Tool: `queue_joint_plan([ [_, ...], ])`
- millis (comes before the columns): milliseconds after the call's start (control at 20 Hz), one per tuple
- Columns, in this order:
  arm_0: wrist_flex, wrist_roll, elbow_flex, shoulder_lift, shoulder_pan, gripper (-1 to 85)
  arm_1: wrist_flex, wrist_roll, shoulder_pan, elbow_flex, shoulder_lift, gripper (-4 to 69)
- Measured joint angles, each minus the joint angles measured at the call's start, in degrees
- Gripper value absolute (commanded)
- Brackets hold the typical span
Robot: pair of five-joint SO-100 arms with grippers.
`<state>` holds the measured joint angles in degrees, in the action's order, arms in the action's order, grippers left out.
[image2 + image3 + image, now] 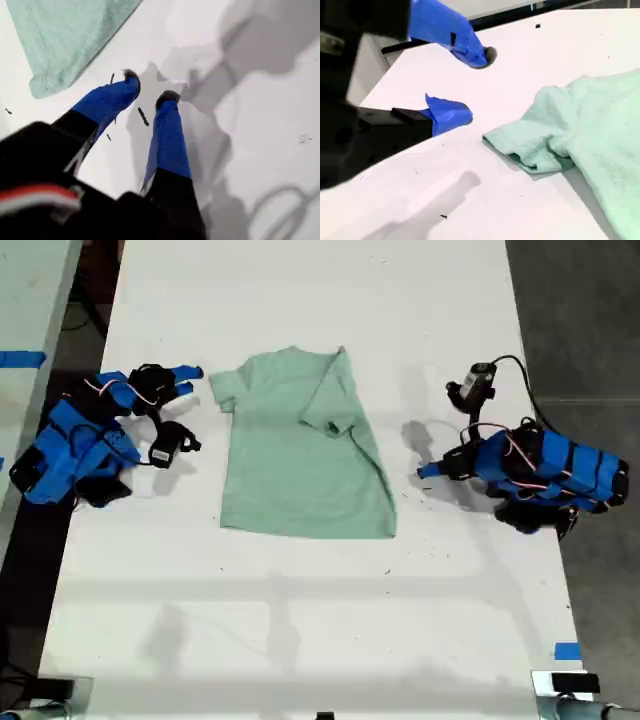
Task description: Fold t shirt
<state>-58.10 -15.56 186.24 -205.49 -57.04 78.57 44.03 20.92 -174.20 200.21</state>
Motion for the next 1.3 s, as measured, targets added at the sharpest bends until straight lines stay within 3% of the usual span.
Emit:
queue_joint_plan([
  [100, 2.72, 0.26, 0.0, 0.0, 2.46, -0.3, 0.0, -3.25, 0.09, 0.0, 0.0, 3.9],
  [200, 5.8, 2.9, 0.0, 0.0, 14.85, -0.3, 0.0, -11.95, 0.62, 0.0, 0.0, 3.4],
  [250, 6.15, 3.87, 0.0, 0.0, 17.14, -0.3, 0.0, -13.54, 0.7, 0.0, 0.0, 3.2],
  [550, 7.03, 4.48, 0.0, 0.0, 18.63, -0.4, 0.0, -14.68, 0.53, 0.0, 0.0, 2.9],
  [650, 8.0, 3.87, -2.11, 2.11, 16.35, -0.3, 0.0, -14.68, 0.53, 0.0, 0.0, 2.9],
  [750, 7.73, 0.79, -12.74, 18.63, 12.3, 7.7, 0.0, -14.68, 0.53, 0.0, 0.0, 2.9],
  [850, 1.67, -5.19, -32.61, 44.82, 9.93, 18.6, 0.0, -14.68, 0.53, 0.0, 0.0, 2.9],
  [1000, -5.19, -15.38, -62.05, 81.83, 1.14, 27.5, 0.0, -14.68, 0.26, 0.0, 0.0, 2.7],
  [1150, -10.63, -19.78, -76.73, 107.93, -3.6, 26.4, 0.0, -14.68, 0.26, 0.0, 0.0, 2.6],
  [1300, -6.94, -19.95, -76.9, 118.56, -4.66, 24.7, 0.0, -14.85, 0.18, 0.0, 0.0, 2.5],
])
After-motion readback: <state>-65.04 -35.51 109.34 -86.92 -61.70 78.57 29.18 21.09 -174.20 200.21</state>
